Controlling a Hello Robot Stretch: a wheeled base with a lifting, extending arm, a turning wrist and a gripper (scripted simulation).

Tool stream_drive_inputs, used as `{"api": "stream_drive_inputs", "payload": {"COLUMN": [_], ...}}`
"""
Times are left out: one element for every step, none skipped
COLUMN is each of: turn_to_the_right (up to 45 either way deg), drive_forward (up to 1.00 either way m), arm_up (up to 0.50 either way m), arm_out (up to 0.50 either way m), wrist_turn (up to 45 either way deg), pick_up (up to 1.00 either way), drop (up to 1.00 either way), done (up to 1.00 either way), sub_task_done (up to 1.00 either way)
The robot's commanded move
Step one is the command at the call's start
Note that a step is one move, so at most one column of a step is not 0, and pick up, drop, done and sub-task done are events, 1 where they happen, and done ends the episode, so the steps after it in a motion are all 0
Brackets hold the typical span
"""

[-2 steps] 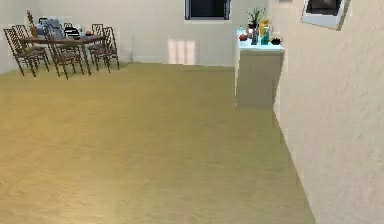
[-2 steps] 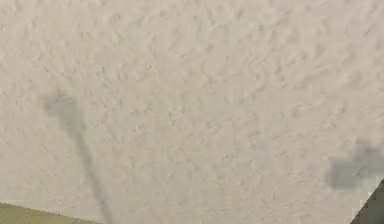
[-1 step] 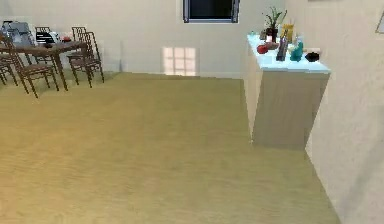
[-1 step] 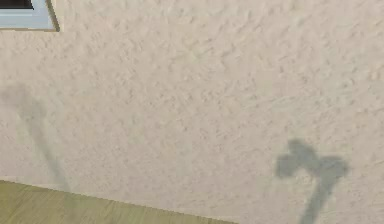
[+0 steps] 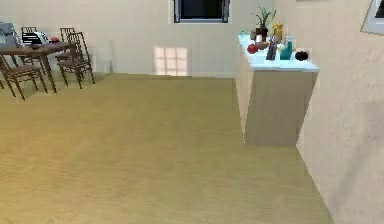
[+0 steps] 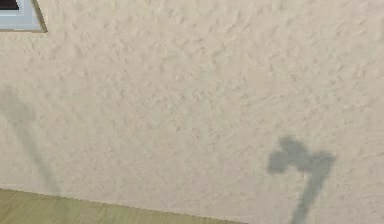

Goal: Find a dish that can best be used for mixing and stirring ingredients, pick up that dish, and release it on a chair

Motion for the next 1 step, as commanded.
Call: {"api": "stream_drive_inputs", "payload": {"turn_to_the_right": [0.0], "drive_forward": [1.0], "arm_up": [0.0], "arm_out": [0.0], "wrist_turn": [0.0], "pick_up": [0.0], "drop": [0.0], "done": [0.0], "sub_task_done": [0.0]}}
